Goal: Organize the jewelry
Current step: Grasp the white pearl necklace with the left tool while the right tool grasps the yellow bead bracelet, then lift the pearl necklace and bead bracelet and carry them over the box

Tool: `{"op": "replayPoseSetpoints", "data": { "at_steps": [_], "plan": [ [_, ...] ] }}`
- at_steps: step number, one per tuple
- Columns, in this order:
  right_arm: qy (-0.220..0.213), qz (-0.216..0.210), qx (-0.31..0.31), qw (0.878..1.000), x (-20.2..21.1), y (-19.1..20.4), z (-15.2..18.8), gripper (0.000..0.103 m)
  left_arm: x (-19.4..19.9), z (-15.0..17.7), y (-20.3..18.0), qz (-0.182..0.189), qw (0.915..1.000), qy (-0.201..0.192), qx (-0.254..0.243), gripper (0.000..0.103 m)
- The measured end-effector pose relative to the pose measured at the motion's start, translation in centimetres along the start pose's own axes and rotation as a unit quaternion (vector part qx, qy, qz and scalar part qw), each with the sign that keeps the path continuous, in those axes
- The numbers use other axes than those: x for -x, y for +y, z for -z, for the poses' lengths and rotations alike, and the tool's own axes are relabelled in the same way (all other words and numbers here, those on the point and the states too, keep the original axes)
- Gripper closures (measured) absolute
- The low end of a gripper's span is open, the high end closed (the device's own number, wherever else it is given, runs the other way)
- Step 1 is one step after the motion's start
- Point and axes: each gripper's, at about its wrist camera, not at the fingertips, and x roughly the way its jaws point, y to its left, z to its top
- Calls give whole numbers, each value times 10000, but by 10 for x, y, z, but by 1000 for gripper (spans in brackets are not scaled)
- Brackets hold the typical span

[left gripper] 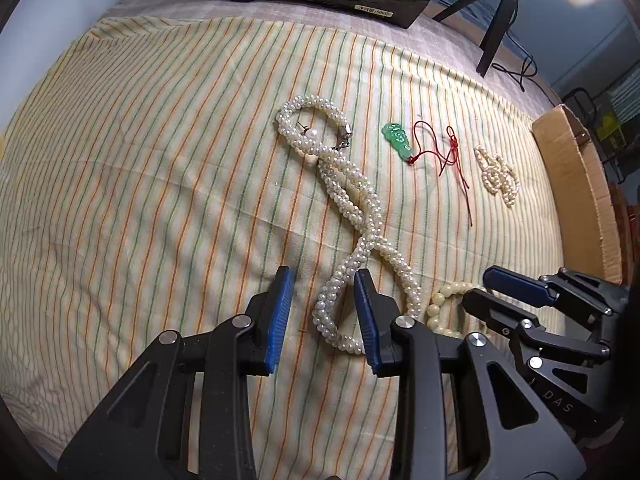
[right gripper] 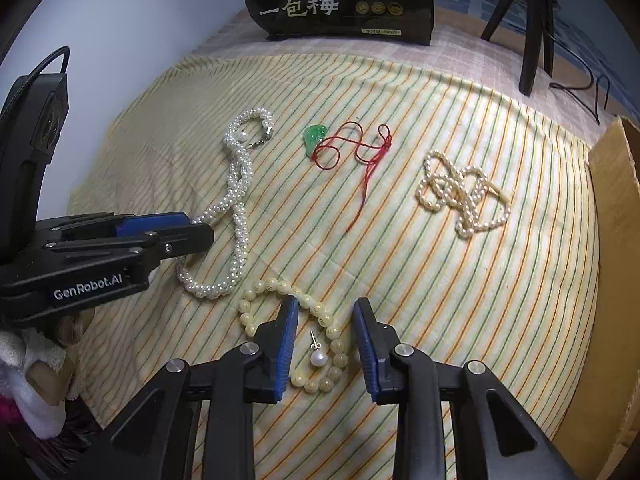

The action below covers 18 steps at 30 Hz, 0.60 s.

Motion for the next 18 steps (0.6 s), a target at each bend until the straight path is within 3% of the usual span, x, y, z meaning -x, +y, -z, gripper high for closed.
{"op": "replayPoseSetpoints", "data": {
  "at_steps": [6,7,10,18],
  "plan": [
    [-18,413,284,9987,-10,17,-2,78,-4,-2,-8,-199,9996,-78,-165,73],
    [-24,448,306,9985,-10,19,-2,81,-5,-3,-8,-248,9995,-95,-166,79],
    [-53,391,196,9990,-9,16,-3,98,-6,-5,-4,-332,9992,-145,-141,94],
    [-221,-59,-270,9994,3,-3,-2,98,6,-8,9,-122,9997,-214,82,97]
  ]
}}
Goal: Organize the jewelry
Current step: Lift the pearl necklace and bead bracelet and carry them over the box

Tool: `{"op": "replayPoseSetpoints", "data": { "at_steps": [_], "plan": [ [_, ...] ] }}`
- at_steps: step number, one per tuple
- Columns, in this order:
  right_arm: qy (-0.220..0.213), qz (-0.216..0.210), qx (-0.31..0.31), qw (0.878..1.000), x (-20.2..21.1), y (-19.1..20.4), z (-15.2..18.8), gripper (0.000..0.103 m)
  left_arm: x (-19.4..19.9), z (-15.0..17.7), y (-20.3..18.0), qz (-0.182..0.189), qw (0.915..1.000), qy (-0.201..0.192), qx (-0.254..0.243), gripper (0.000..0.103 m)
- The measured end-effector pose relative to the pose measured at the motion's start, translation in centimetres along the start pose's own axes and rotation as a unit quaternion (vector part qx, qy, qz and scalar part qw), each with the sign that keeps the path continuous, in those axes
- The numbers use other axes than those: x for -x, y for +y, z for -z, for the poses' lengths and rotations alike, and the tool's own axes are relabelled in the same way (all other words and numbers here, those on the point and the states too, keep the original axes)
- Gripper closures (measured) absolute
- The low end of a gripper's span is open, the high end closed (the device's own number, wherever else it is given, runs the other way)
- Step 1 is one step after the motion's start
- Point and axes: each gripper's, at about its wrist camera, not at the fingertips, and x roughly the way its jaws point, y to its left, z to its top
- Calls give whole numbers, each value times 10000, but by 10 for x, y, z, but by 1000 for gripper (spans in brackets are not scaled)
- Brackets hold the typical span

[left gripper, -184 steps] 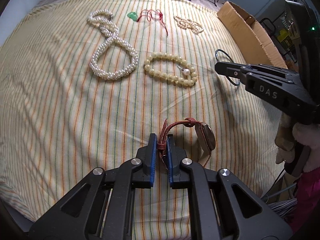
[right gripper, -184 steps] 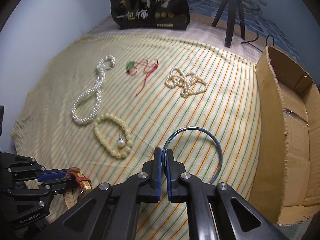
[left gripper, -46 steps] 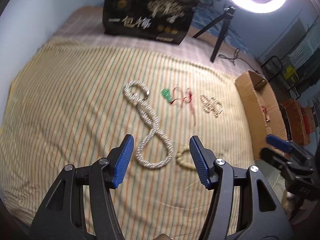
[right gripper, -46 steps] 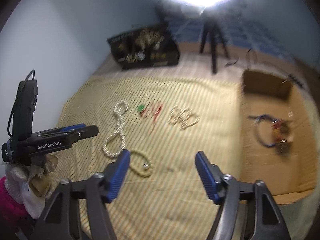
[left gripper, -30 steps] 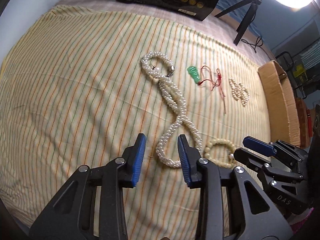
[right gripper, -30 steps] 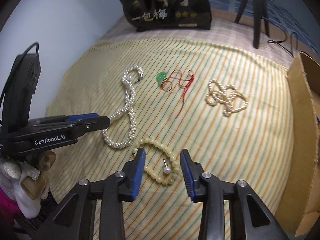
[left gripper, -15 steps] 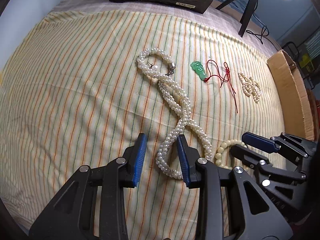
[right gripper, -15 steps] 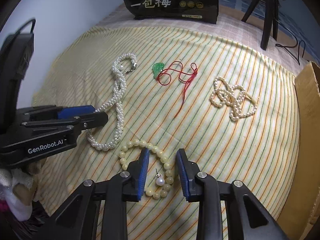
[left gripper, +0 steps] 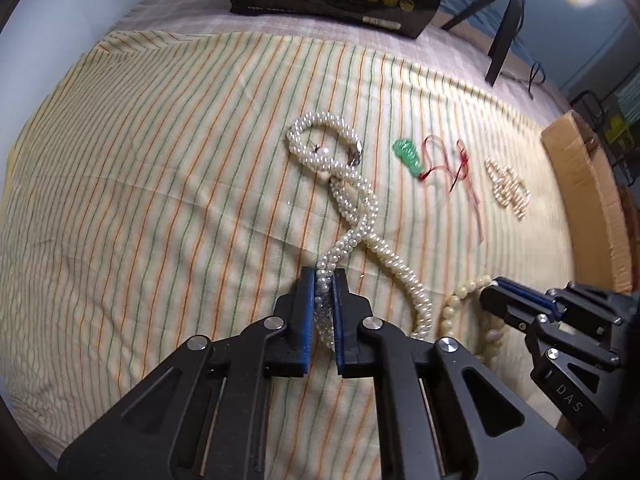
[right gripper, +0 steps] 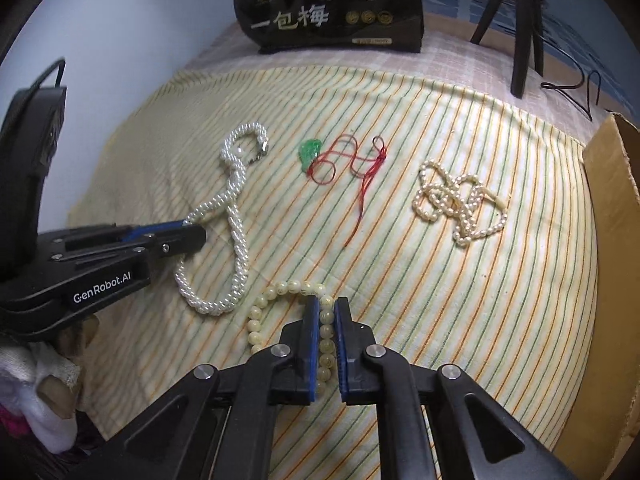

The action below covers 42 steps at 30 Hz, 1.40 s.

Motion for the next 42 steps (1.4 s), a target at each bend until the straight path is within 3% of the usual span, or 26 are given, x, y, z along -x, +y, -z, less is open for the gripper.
{"op": "replayPoseSetpoints", "data": {
  "at_steps": [9,22,36,42],
  "plan": [
    [-383,-264,-153,9988,38,1,-1,98,46,-2,2,461,9977,-431,246,97],
    [-948,-231,-233,9950,92,5,2,98,104,-11,-9,991,9886,-1082,348,97],
    [-1502,-88,-462,9875,148,-25,16,98,179,-29,-34,1747,9671,-1825,300,97],
    [-1673,36,-552,9844,170,-42,27,98,192,-27,-53,1916,9628,-1901,147,97]
  ]
}}
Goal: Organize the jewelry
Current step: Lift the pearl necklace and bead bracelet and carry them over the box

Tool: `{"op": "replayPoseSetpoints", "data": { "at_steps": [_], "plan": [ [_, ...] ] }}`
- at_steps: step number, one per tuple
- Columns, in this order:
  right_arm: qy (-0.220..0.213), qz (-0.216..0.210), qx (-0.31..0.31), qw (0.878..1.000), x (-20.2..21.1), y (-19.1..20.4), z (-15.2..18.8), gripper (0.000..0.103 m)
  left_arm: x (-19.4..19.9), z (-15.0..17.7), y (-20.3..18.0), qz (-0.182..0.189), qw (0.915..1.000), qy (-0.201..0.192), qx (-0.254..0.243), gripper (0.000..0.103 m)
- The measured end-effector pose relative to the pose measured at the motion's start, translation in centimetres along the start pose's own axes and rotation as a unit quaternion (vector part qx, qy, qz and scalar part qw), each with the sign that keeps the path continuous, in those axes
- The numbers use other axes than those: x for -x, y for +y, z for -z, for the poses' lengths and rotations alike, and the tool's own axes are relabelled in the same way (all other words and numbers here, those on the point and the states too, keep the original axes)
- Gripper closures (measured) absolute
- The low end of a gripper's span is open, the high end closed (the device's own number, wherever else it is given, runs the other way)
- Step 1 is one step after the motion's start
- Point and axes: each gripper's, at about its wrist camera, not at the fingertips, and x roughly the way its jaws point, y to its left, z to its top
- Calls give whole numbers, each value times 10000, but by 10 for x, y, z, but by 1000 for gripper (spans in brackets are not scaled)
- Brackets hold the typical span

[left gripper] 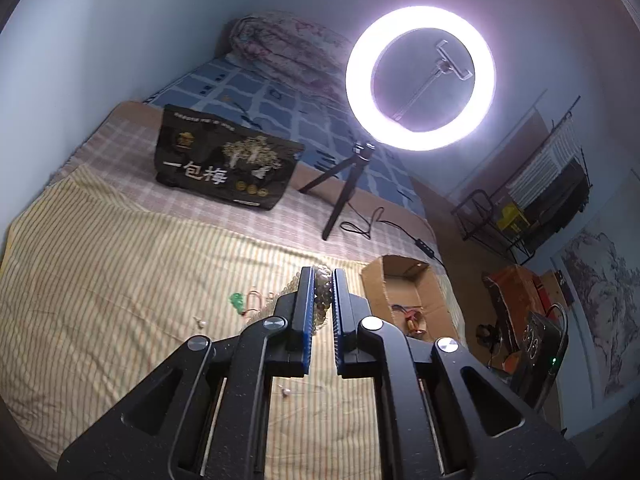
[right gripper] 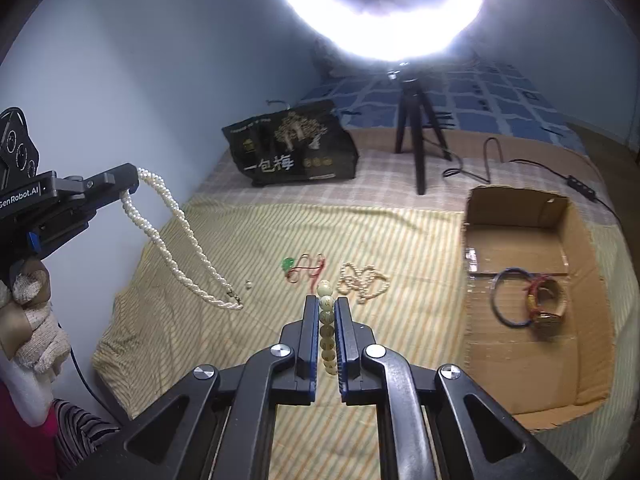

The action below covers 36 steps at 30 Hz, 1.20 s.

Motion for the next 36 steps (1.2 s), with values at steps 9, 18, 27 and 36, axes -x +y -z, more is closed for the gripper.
{"op": "replayPoseSetpoints", "data": {
  "at_steps": [9,18,27,36],
  "plan": [
    [-197,336,-255,9989,29,-39,3,98,-15,10,-45,217,9993,153,-264,97],
    [-294,722,-563,9954,54,-86,11,98,-39,21,-109,408,9960,378,-695,97],
    [-259,1044,-763,9913,65,-124,22,98,-52,31,-165,695,9920,458,-945,97],
    [-174,1235,-1027,9869,62,-154,29,98,-66,45,-212,980,9871,558,-1136,97]
  ]
}}
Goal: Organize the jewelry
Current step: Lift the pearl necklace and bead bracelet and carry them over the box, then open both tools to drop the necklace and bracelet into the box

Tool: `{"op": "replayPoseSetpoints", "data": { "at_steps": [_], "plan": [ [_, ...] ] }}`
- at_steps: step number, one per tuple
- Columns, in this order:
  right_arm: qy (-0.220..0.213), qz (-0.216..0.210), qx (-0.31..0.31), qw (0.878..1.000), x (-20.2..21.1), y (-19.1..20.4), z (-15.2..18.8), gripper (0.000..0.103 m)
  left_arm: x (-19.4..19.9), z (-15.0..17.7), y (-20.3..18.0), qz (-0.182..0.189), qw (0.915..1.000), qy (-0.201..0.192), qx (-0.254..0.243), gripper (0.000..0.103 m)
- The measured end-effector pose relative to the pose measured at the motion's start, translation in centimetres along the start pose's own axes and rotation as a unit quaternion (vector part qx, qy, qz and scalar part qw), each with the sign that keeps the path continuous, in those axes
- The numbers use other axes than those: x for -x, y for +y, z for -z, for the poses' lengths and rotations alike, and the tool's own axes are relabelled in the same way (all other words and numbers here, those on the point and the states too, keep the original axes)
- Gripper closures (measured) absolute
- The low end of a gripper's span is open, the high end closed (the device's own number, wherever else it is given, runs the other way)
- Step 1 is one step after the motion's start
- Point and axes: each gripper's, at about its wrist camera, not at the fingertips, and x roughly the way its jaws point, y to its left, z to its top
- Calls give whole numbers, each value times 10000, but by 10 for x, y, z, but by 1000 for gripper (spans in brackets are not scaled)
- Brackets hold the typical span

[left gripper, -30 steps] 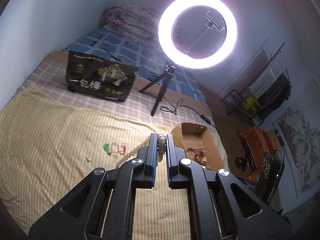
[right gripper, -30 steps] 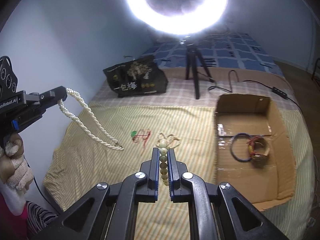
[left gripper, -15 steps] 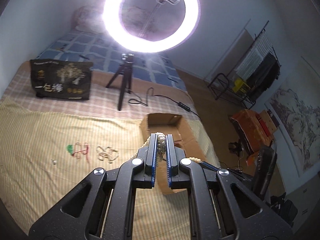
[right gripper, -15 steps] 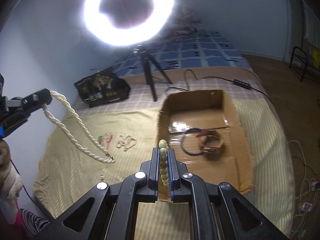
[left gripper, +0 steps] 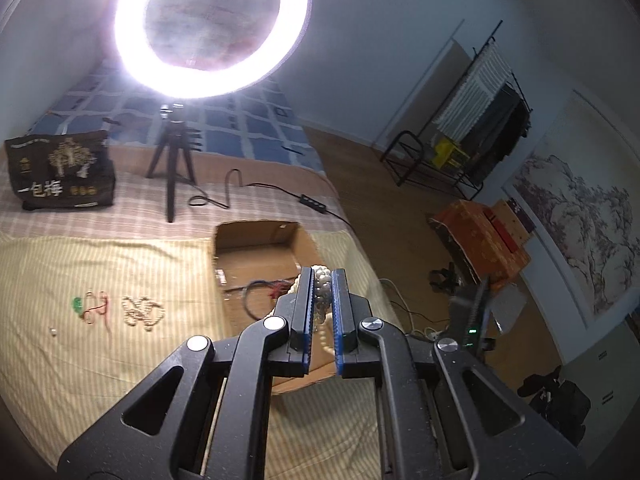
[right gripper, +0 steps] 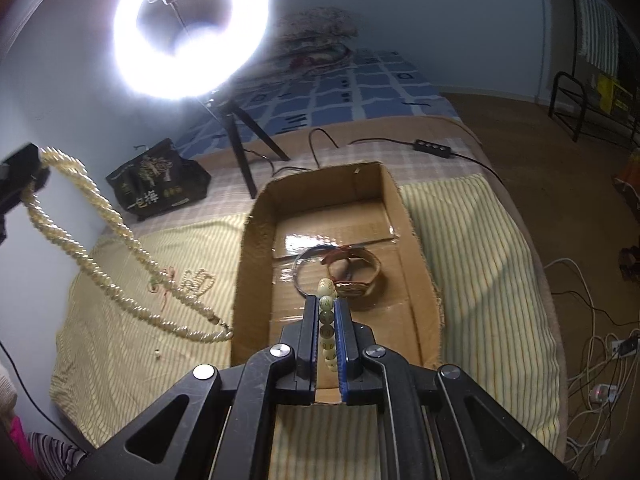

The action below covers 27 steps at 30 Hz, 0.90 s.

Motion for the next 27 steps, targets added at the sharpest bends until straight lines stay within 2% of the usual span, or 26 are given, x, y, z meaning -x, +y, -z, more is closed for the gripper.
{"op": "replayPoseSetpoints", "data": {
  "at_steps": [6,14,20,21,22,23,24,25,26,27],
  "plan": [
    [113,110,-64,9999,-7,-13,6,98,-25,6,-13,-9,9999,131,-83,97],
    [160,76,-145,9997,-9,-24,7,98,-72,13,6,-270,9980,569,20,97],
    [207,84,-83,9997,-14,-23,9,97,-90,21,14,-413,9963,749,0,97],
    [196,89,-67,9997,-13,-23,9,92,-90,21,15,-423,9963,752,2,97],
    [191,102,-50,9998,-13,-22,9,74,-90,21,16,-437,9963,734,10,97],
    [166,138,-38,9998,-12,-22,9,66,-89,20,17,-452,9963,733,17,97],
    [134,184,-38,9997,-11,-21,9,52,-89,19,19,-458,9962,743,21,96],
    [104,245,-48,9996,-10,-21,9,43,-88,19,21,-476,9961,749,29,85],
    [88,273,-59,9996,-10,-21,9,40,-87,18,22,-504,9960,735,43,65],
    [77,291,-65,9995,-9,-21,8,34,-86,18,24,-527,9961,706,56,58]
  ]
}}
